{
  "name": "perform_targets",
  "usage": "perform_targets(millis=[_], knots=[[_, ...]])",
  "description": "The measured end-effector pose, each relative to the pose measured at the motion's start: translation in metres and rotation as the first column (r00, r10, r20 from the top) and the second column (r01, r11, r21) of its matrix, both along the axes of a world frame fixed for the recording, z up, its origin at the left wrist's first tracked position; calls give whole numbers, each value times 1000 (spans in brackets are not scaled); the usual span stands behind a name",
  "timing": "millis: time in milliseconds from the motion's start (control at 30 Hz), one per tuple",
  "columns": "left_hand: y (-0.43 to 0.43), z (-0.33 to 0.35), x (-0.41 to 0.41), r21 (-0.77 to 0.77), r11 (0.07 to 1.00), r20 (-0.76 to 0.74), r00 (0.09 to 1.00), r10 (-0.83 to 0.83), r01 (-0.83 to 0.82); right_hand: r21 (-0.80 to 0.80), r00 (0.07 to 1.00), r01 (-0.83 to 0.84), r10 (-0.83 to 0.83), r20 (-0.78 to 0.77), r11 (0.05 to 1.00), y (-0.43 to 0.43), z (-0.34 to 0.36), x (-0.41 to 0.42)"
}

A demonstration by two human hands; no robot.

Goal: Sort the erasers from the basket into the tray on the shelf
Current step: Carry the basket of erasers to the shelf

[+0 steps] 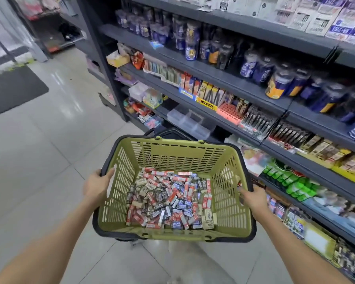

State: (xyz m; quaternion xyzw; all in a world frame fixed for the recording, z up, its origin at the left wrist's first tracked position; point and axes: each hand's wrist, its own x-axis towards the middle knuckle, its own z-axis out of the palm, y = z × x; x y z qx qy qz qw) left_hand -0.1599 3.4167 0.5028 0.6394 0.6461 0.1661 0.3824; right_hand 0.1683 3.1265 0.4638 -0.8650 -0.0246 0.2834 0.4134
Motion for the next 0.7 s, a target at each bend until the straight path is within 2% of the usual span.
perform_targets(millis=[333,567,700], knots=[[126,9,115,-8,1000,-10,1000,-30,30,-33,999,47,-48,-20,998,98,-23,92],[198,-13,183,-59,985,-87,982,-166,161,-39,986,166,-166,-8,985,128,-47,111],[235,-42,214,-97,967,-128,960,-247,236,-102,972,235,-236,11,967,142,-61,117]])
